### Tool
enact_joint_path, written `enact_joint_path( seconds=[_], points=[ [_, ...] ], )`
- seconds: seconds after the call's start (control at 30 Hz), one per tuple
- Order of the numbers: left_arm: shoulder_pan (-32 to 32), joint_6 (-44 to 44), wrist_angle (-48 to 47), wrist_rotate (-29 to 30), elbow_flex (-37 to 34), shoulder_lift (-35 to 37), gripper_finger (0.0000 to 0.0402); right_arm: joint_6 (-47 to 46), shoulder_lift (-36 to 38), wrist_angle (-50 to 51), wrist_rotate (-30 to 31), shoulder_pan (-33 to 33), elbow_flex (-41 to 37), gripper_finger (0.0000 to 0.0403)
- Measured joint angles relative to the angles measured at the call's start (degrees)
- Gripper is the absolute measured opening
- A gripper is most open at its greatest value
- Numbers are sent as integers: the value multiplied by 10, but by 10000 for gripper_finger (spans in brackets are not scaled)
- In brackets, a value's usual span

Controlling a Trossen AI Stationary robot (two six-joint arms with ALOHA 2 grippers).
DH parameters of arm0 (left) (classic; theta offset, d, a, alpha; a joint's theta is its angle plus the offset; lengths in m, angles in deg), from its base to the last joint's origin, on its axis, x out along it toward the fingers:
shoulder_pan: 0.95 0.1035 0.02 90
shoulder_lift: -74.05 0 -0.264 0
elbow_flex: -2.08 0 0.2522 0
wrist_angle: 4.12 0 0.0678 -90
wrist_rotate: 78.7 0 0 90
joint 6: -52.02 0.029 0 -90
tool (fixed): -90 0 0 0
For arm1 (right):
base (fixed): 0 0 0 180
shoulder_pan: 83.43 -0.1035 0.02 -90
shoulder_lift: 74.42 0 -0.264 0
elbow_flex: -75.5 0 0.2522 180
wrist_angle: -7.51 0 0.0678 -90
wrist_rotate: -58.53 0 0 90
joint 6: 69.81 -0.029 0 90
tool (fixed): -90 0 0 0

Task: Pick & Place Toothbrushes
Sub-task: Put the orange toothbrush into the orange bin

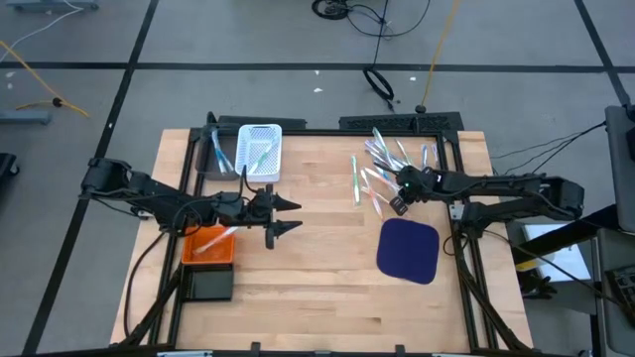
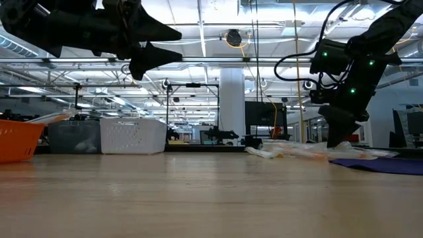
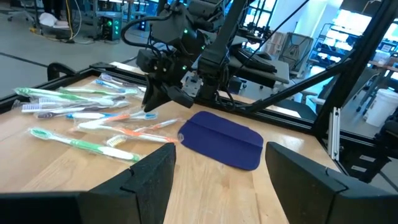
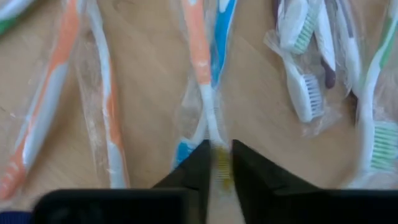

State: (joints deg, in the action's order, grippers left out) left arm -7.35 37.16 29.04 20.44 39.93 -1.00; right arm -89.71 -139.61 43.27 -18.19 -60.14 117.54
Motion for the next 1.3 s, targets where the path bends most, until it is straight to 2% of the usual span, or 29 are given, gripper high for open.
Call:
enact_joint_path(
  seconds=[0.07, 0.33, 0.6, 0.87, 1.1, 1.3],
  points=[
    [0, 0, 0, 0, 0, 0, 253, 0, 0, -6, 0, 0, 0, 11],
    [0, 2, 0, 0, 0, 0, 253, -3, 4, -9, 0, 0, 0, 2],
    [0, 2, 1, 16, 0, 0, 253, -5, 40, -36, -10, -21, 22, 1],
    [0, -3, 17, 42, 0, 0, 253, -1, 68, -231, -75, -106, 35, 0],
    [0, 7, 67, 46, 4, 0, 253, 14, 68, -361, -74, -183, 35, 0],
    [0, 44, 73, 46, 41, 0, 253, 35, 68, -440, -73, -235, 35, 0]
  ],
)
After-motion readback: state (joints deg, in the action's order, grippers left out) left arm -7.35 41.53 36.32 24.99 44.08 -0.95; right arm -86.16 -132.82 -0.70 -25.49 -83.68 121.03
